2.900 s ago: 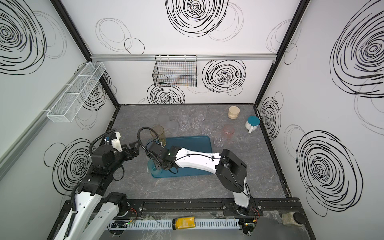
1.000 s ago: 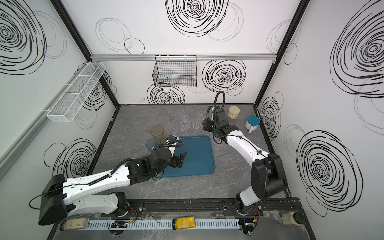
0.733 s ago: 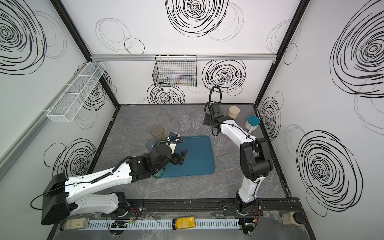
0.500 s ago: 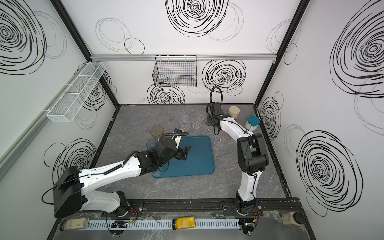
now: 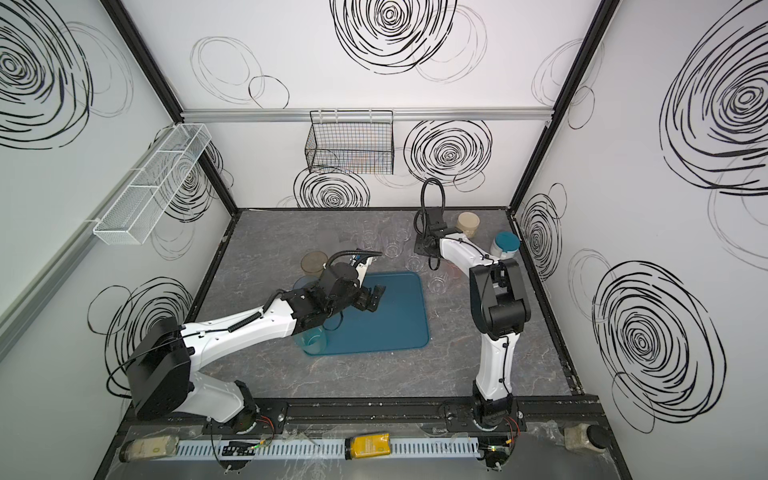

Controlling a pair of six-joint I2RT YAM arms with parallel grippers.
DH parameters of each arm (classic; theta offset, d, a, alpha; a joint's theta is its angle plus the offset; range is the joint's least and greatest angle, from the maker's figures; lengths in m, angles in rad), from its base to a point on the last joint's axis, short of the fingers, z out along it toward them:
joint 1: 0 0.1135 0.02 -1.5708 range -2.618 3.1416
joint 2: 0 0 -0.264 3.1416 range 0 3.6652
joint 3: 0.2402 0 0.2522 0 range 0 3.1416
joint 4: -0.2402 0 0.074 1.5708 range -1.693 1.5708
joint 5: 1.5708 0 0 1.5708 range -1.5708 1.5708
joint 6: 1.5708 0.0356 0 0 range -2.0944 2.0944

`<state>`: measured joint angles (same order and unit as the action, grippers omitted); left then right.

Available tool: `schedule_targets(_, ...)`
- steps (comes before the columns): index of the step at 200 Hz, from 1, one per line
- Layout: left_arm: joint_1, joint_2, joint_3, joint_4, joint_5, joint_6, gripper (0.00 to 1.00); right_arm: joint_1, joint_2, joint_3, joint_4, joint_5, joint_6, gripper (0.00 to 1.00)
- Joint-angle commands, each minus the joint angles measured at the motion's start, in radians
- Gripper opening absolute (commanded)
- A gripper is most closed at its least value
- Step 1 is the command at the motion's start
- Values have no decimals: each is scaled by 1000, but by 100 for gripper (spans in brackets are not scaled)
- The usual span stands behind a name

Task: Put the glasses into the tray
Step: 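Grasp a clear glass with the right gripper while the left gripper moves over the tray, then carry the clear glass with the right gripper and lower it onto the tray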

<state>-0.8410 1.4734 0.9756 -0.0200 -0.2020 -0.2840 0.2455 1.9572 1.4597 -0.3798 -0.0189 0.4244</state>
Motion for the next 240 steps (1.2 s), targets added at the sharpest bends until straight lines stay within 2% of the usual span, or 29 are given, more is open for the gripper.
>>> schedule_targets(1,2,-31,31,31,5,6,97,-4,-28,6,7,9,-7,14)
schedule_targets(30,1,-76,20,24,-28,8,97,-2,-90,-11,1,39,-11,7)
schedule_targets(83,27,-142,49,-27,-90,8,97,12,-244,-16,-57,19,6,3)
schedule_targets(113,75,-170,56,11,-136,20,97,89,-364,-56,-48,18,-3,3)
schedule_targets(145,144,-184,105,-36,-192,34,98,232,-458,-178,57,6,-24,2)
schedule_targets(169,209,-253,57,-35,-194,34,98,323,-436,-206,71,-17,-14,1)
schedule_targets(196,342,-300,-2,-13,-100,28,98,414,-368,-194,64,8,-19,1)
schedule_targets(218,459,-280,5,0,-5,6,97,441,-275,-116,-2,11,-19,0)
schedule_targets(240,490,-269,-12,45,38,-11,97,466,-176,10,-138,54,-21,0)
